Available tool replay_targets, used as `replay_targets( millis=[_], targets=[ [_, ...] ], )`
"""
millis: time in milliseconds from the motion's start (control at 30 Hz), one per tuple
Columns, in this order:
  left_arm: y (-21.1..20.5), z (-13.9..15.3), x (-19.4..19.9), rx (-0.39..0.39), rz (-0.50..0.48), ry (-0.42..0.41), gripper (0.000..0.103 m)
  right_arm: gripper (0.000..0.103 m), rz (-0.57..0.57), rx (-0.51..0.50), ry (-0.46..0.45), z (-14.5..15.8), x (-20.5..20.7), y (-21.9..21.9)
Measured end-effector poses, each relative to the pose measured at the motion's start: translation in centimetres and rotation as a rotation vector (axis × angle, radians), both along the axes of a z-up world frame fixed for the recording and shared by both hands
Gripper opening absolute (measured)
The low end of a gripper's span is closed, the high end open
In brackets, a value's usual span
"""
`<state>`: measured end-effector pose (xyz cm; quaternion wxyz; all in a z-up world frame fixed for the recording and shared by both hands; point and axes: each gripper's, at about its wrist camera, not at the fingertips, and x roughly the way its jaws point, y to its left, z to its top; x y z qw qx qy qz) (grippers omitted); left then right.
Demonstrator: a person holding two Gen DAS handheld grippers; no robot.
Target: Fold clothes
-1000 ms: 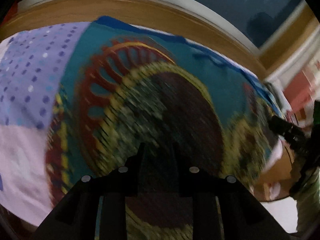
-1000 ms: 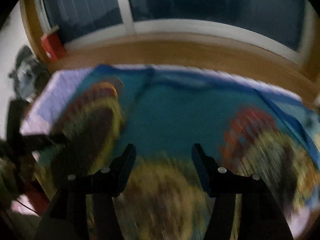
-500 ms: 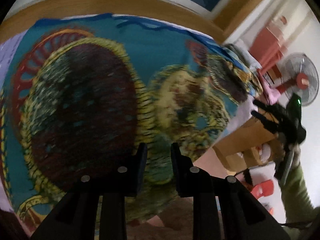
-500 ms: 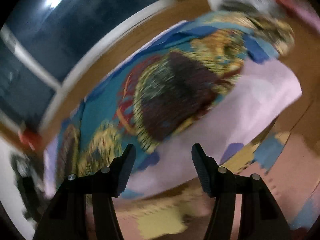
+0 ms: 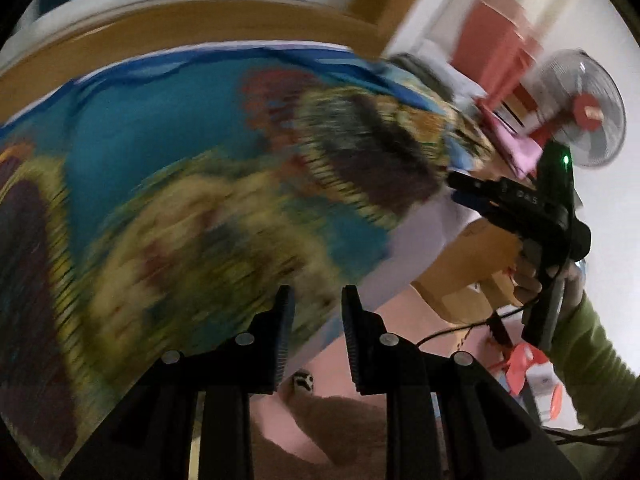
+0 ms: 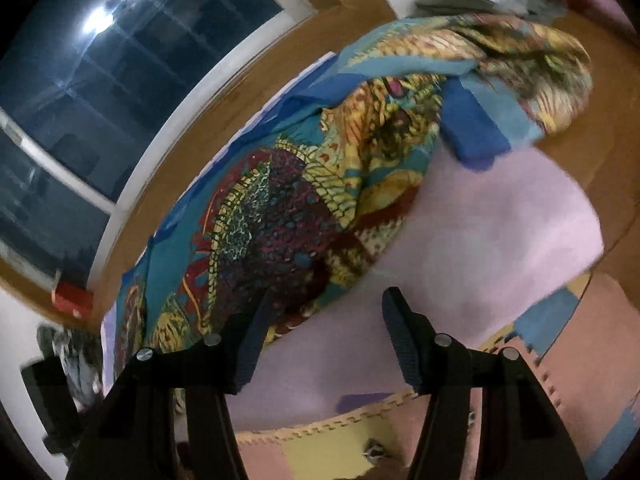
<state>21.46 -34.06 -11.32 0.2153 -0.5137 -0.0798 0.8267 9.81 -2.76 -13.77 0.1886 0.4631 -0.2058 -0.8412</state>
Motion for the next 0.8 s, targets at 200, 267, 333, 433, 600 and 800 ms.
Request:
replay_targets(
  millis=[200, 267, 333, 433, 600, 800],
  targets=[
    [8.4, -1.4, -3.3, -0.032, -0.099, 0.024, 0.024, 0.021, 0.179, 0.107, 0.072, 1.4, -1.7, -0.4],
    [10.5, -2.0, -4.1, -0.073, -0.115, 0.026, 0.024, 0.019, 0.258, 0.154, 0.052, 1.0, -2.7, -1.3],
    [12.0, -2.3, -4.5, -0.106, -0.127, 0.032, 0.024, 0.019, 0.329, 0.186, 0.043, 0.6, -3.4, -2.2],
    [13.5, -2.3, -5.2, -0.131, -0.135, 0.036, 0.024, 0.019, 0.392, 0.198, 0.046, 0.3, -4.4, -3.1],
    [14.1, -2.2, -6.6, -0.154, -0.129, 0.038, 0.024, 0.019, 0.418, 0.16, 0.055, 0.2, -6.7, -4.7],
    [12.3, -2.6, -9.2, -0.142, -0.078, 0.03, 0.024, 0.019, 0.312, 0.088, 0.001, 0.0, -8.5, -4.0]
  ],
)
